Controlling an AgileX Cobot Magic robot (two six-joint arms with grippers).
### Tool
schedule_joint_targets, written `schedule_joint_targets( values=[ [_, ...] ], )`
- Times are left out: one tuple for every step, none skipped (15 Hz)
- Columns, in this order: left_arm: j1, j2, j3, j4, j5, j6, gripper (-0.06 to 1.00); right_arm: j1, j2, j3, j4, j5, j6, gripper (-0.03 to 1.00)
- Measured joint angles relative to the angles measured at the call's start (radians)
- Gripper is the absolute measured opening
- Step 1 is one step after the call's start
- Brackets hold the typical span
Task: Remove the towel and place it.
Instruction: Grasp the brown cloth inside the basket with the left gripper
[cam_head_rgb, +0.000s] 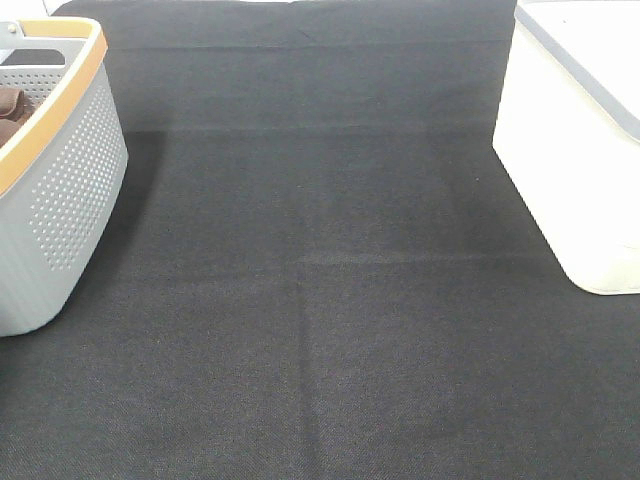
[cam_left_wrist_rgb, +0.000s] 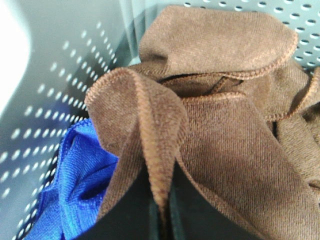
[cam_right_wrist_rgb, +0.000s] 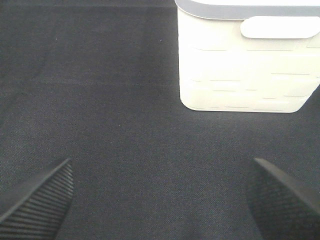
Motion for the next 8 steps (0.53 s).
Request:
schedule_joint_targets(
  values=[
    [0.000, 0.000, 0.000, 0.000, 0.000, 0.000, 0.00, 0.000, 0.000, 0.000, 0.000, 0.000, 0.000, 0.87],
    [0.000, -0.018, -0.001, 0.000, 0.010, 0.003, 0.00, 0.000, 0.000, 0.000, 0.000, 0.000, 0.000, 0.87],
    [0.000, -0.026, -0.002, 0.000, 0.020, 0.010, 0.00, 0.000, 0.000, 0.000, 0.000, 0.000, 0.000, 0.87],
    [0.000, -0.058, -0.003, 0.000, 0.044, 0.041, 0.00, 0.000, 0.000, 0.000, 0.001, 0.000, 0.000, 0.87],
    [0.000, -0.084, -0.005, -0.001, 0.067, 0.065, 0.00, 0.000, 0.000, 0.000, 0.001, 0.000, 0.000, 0.87],
    [0.000, -0.113, -0.005, -0.001, 0.090, 0.087, 0.00, 0.000, 0.000, 0.000, 0.001, 0.000, 0.000, 0.87],
    [0.000, -0.138, -0.005, -0.001, 0.114, 0.101, 0.00, 0.000, 0.000, 0.000, 0.001, 0.000, 0.000, 0.87],
    [0.000, -0.167, -0.005, -0.002, 0.136, 0.113, 0.00, 0.000, 0.000, 0.000, 0.001, 0.000, 0.000, 0.87]
  ],
)
